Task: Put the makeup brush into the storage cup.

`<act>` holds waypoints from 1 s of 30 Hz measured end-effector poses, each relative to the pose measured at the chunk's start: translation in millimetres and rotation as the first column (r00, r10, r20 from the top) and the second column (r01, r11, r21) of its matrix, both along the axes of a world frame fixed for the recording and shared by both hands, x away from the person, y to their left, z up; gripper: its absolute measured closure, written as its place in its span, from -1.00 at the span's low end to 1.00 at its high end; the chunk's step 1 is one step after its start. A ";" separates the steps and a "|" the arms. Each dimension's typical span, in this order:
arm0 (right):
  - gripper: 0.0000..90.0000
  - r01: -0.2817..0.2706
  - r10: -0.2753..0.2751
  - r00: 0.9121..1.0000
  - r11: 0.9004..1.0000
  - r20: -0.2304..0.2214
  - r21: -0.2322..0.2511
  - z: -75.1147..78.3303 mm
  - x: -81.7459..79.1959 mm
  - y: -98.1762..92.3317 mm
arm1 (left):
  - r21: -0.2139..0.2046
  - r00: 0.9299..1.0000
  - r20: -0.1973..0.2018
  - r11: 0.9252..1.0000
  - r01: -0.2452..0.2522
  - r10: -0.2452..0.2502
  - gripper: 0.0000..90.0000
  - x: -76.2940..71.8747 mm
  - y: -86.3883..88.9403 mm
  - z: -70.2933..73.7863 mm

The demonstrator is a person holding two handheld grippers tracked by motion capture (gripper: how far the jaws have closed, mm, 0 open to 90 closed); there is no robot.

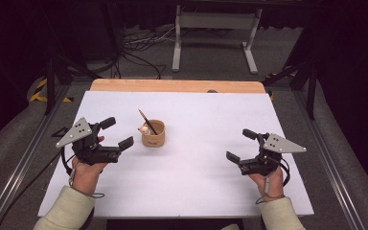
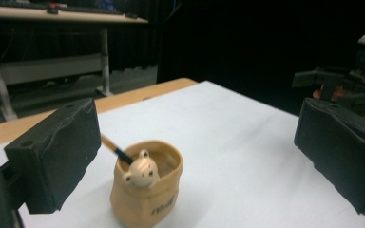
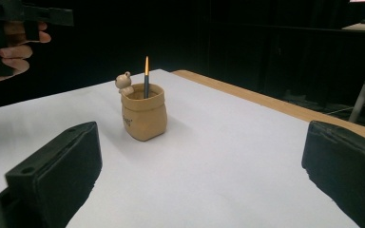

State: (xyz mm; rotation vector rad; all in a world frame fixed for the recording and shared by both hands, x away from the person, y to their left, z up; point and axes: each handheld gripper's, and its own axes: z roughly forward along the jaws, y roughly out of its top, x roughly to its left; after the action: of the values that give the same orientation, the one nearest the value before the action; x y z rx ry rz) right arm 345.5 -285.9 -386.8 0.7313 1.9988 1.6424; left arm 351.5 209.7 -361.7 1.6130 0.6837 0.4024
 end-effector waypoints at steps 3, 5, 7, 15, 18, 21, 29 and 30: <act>-1.00 -0.001 0.002 1.000 1.000 0.010 -0.007 0.6 -1.4 -1.6 | 0.008 1.000 -0.006 1.000 0.004 -0.003 -0.95 -3.7 2.6 -3.0; -1.00 -0.003 0.003 1.000 1.000 0.019 -0.014 0.3 -1.9 -2.5 | 0.012 1.000 -0.008 1.000 -0.001 0.001 -0.95 -6.5 5.6 -5.7; -1.00 -0.008 0.009 1.000 1.000 0.023 -0.019 -1.1 -3.0 -3.7 | 0.010 1.000 -0.013 1.000 -0.001 0.001 -0.96 -8.1 8.8 -8.4; -1.00 -0.003 0.004 0.999 1.000 0.034 -0.031 -7.9 -6.7 -6.0 | -0.003 0.999 -0.035 1.000 -0.014 0.014 -0.96 -14.5 20.1 -26.9; -1.00 -0.008 0.009 0.999 0.999 0.038 -0.038 -11.7 -7.9 -6.6 | -0.006 0.999 -0.040 1.000 -0.013 0.013 -0.96 -16.6 22.8 -33.3; -1.00 -0.007 0.009 0.999 0.999 0.050 -0.043 -14.0 -9.1 -7.6 | -0.012 0.999 -0.040 1.000 -0.007 0.007 -0.97 -19.0 24.4 -38.5; -1.00 -0.010 0.011 0.999 0.999 0.041 -0.036 -23.4 -11.8 -13.0 | -0.006 0.998 -0.057 1.000 0.004 -0.005 -1.00 -22.7 25.2 -55.3; -1.00 -0.010 0.011 0.999 0.999 0.038 -0.039 -24.2 -12.1 -13.4 | -0.008 0.998 -0.062 1.000 0.006 -0.007 -1.00 -23.0 25.5 -57.1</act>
State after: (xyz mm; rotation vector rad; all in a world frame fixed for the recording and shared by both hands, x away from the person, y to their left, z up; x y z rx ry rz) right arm 333.3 -299.3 -411.0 0.6716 2.0053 1.6065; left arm 328.4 235.2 -418.8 1.6251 0.7257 0.3459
